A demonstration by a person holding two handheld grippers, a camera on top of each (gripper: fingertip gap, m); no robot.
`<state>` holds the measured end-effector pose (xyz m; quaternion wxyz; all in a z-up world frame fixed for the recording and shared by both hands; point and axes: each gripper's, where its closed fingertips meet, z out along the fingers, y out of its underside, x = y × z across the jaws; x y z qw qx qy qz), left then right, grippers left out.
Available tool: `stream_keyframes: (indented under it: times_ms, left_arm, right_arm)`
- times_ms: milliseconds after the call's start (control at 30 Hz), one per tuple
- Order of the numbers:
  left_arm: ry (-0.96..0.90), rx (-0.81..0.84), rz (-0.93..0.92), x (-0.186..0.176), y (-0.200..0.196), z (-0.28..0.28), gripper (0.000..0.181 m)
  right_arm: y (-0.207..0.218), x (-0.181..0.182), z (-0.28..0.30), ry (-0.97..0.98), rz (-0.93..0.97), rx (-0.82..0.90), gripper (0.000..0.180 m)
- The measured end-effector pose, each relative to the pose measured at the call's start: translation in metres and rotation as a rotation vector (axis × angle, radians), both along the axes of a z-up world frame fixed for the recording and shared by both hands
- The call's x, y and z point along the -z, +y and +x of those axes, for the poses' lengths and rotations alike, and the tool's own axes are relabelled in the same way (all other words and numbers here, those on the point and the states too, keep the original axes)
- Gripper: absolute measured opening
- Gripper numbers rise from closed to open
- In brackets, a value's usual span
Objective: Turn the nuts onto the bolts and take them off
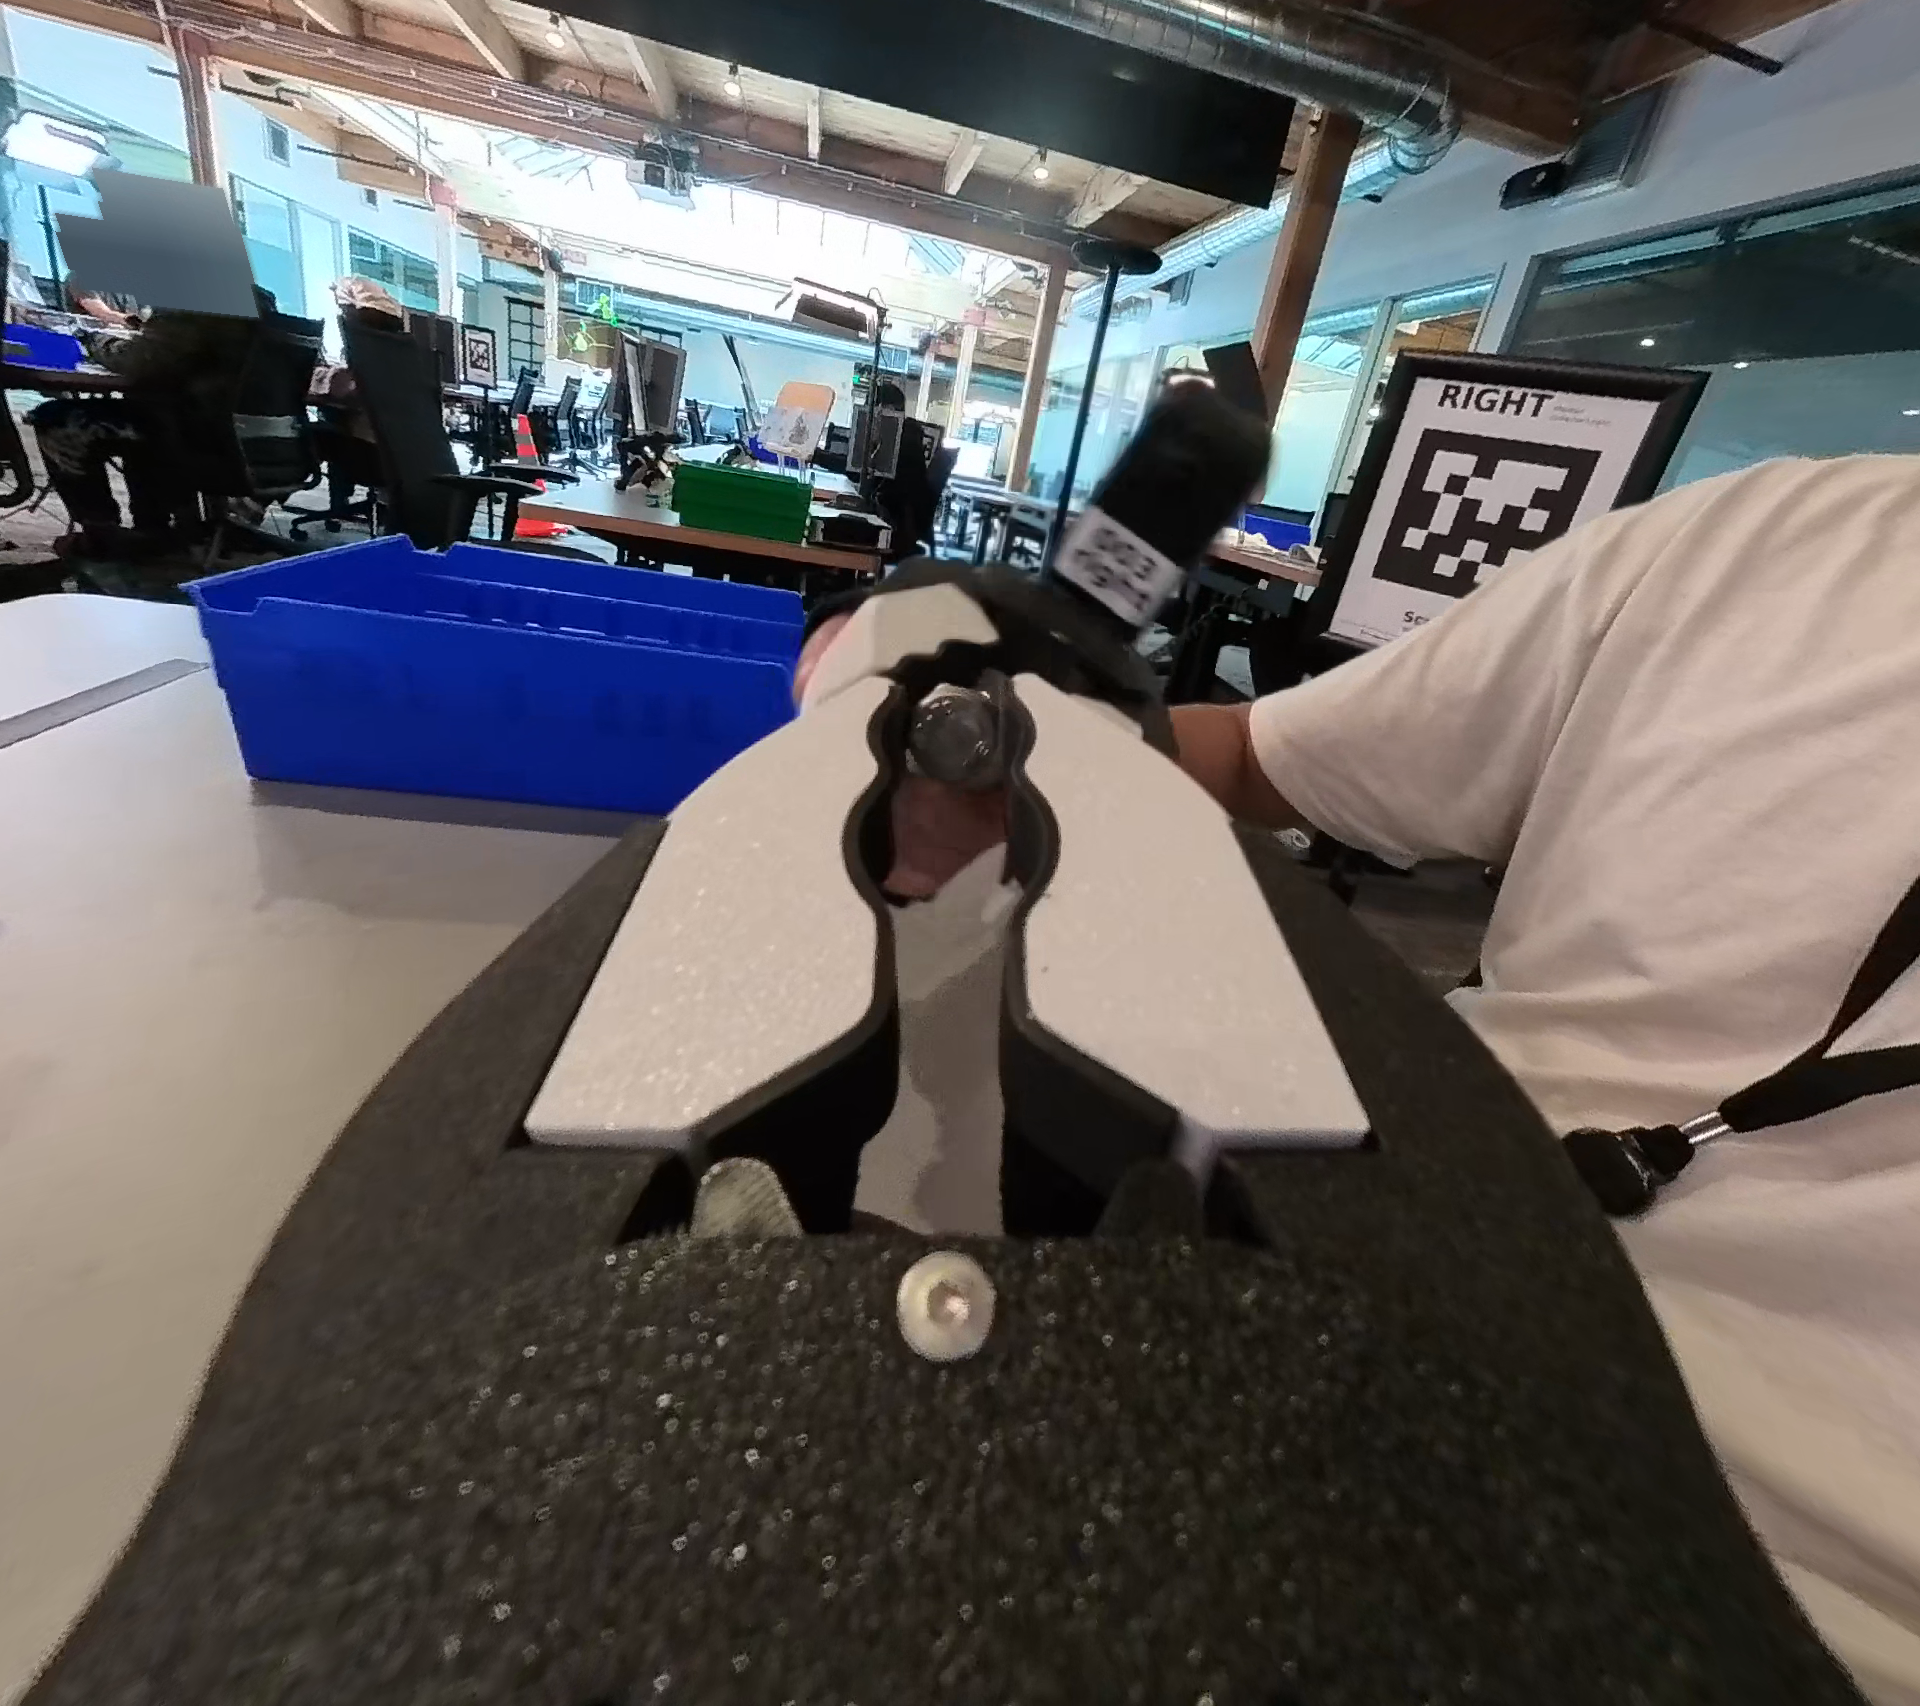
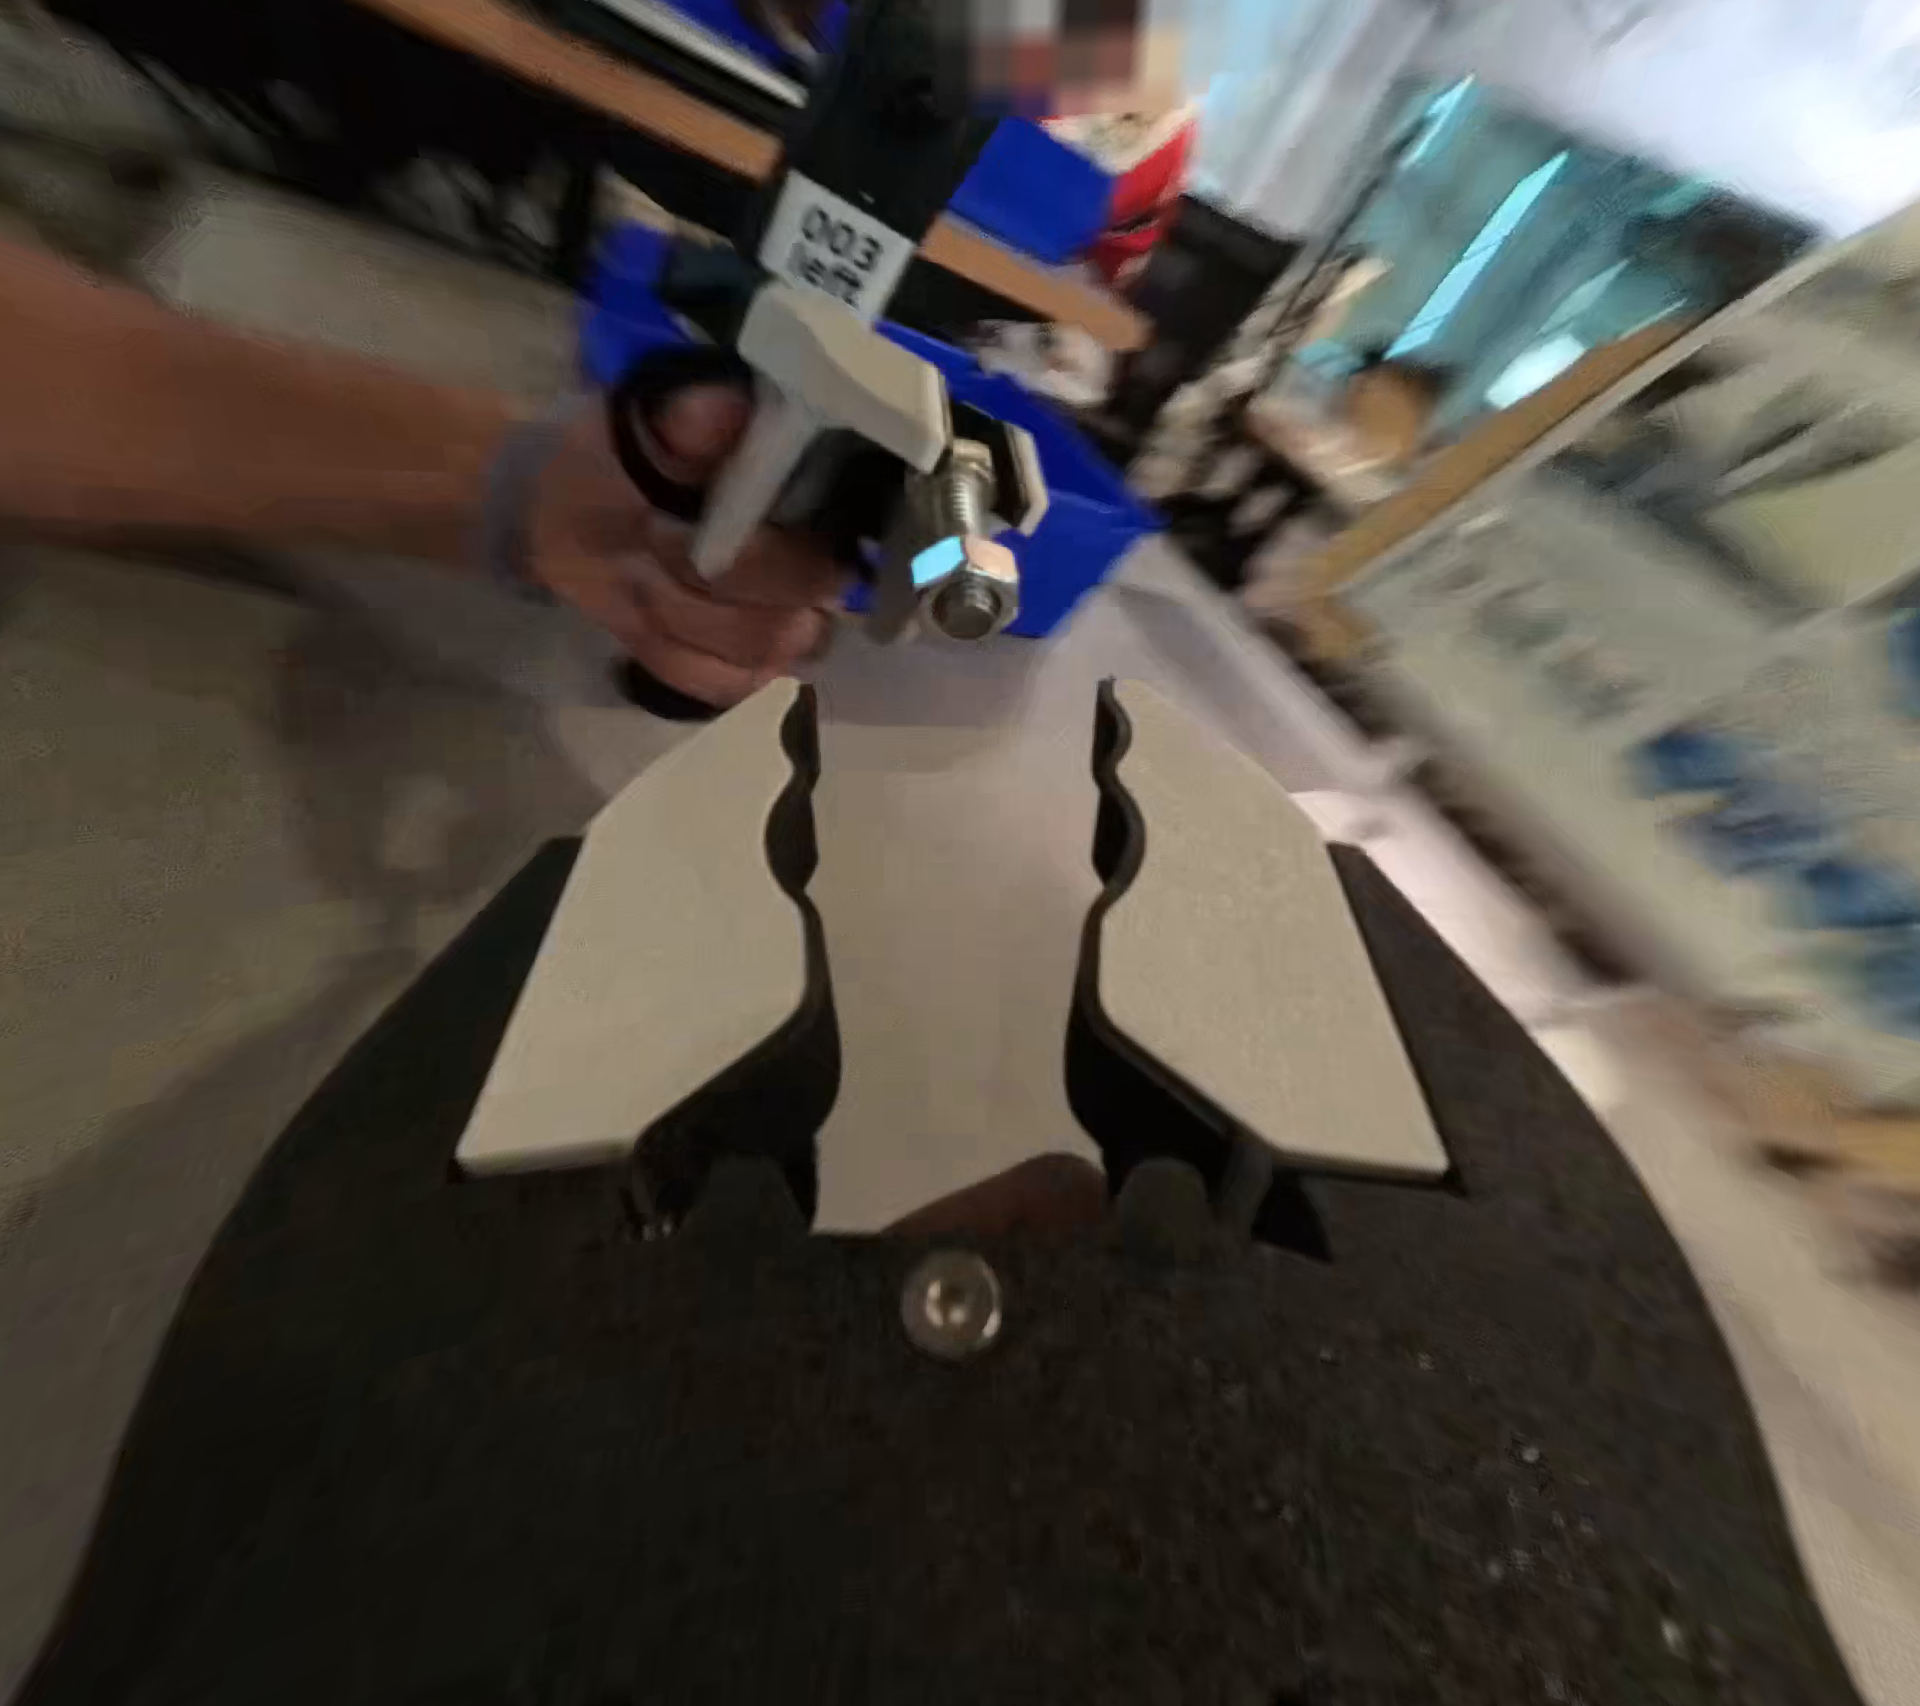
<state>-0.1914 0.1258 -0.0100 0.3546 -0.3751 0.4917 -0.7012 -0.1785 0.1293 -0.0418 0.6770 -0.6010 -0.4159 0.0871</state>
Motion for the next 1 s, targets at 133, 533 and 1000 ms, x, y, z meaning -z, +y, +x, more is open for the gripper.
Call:
stream_keyframes:
  times_ms: [133,533,1000]
  left_arm:
    - [-0.007,0.013,-0.016,-0.002,0.0,-0.002,0.016]
    - [0.005,0.025,0.007,-0.001,-0.004,-0.002,0.016]
    - [0.001,-0.022,0.022,-0.001,0.001,-0.001,0.016]
  right_arm:
    - [-0.004,-0.017,0.003,-0.374,0.481,0.21,0.049]
    - [0.002,-0.019,-0.01,-0.48,0.569,0.194,0.018]
    - [-0.007,-0.02,-0.021,0.808,-0.797,-0.489,0.022]
